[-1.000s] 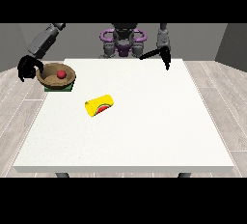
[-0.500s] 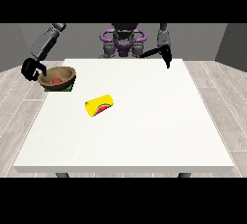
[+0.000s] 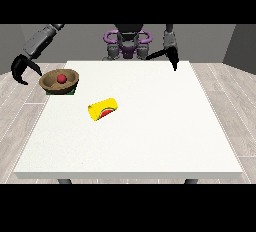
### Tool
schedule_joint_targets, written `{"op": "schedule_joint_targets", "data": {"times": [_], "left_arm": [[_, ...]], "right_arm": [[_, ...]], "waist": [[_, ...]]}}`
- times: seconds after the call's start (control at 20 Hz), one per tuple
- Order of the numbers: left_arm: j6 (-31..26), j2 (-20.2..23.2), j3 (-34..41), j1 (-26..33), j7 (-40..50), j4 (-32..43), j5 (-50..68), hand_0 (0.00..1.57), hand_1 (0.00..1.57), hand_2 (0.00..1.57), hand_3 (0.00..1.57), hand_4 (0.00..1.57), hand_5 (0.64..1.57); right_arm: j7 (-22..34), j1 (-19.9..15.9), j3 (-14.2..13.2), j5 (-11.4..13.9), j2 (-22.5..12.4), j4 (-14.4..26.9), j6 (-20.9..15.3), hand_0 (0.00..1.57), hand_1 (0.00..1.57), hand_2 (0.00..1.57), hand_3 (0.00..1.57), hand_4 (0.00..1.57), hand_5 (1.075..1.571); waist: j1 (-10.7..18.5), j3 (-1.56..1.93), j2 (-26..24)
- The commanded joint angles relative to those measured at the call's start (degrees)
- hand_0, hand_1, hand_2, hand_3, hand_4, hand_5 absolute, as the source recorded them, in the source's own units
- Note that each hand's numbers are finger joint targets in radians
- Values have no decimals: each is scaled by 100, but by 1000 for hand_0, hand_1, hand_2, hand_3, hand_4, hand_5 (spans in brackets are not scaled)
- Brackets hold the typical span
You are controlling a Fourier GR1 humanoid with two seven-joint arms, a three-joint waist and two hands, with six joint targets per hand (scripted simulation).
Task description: Pick the cup and pour the ball into the bowl, then pick the bowl and place it on the pad
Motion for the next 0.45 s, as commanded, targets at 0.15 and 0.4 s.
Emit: {"op": "schedule_joint_targets", "data": {"times": [0.15, 0.4], "left_arm": [[-11, -54, -184, 40, 511, -561, -120, 0, 0, 0, 0, 0, 1569], [-57, -119, 9, 234, 113, 461, 89, 0, 0, 0, 0, 0, 1569]], "right_arm": [[169, -235, 43, 79, -111, 54, 24, 0, 0, 325, 238, 0, 1495], [885, -418, -131, -249, -549, -114, 843, 0, 0, 189, 288, 0, 1503]], "waist": [[-60, 6, -115], [-200, -12, -880]]}}
